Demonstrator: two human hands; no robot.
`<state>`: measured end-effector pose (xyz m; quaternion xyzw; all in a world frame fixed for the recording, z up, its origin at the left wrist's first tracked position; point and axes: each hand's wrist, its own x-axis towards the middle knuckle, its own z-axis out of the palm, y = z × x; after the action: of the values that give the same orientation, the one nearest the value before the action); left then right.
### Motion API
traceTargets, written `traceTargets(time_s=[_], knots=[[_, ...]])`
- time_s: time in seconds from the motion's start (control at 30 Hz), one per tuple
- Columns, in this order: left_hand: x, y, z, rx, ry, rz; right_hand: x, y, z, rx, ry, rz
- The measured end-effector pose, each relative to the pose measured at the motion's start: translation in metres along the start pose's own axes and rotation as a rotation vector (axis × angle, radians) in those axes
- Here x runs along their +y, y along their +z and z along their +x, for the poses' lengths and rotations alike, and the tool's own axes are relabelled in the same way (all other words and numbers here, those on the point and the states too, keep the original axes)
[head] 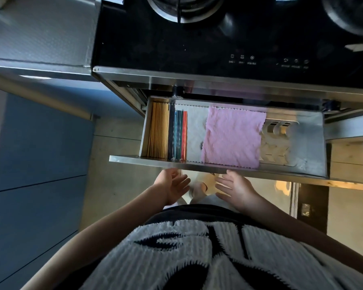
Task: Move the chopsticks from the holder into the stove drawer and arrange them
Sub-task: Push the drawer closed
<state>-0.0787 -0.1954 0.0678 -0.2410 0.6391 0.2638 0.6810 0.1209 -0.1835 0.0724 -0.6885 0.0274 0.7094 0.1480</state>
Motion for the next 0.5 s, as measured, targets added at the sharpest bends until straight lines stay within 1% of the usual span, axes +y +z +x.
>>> traceTargets(time_s=[0.13,0.27,0.37,0.5], knots=[[-0.004,0.006,0.006,-0.039,0.019,-0.061,-0.005,-0.009,0.004,-0.035,0.055,0.208],[-0.004,0.011,0.010,-0.032,0.031,-0.079,-0.004,-0.009,0.006,-0.048,0.049,0.319],[-0.004,0.012,0.009,-0.045,0.035,-0.104,-0.005,-0.009,0.008,-0.043,0.042,0.357],[0.000,0.016,0.012,-0.045,0.057,-0.125,-0.012,-0.009,0.012,-0.046,0.049,0.341]])
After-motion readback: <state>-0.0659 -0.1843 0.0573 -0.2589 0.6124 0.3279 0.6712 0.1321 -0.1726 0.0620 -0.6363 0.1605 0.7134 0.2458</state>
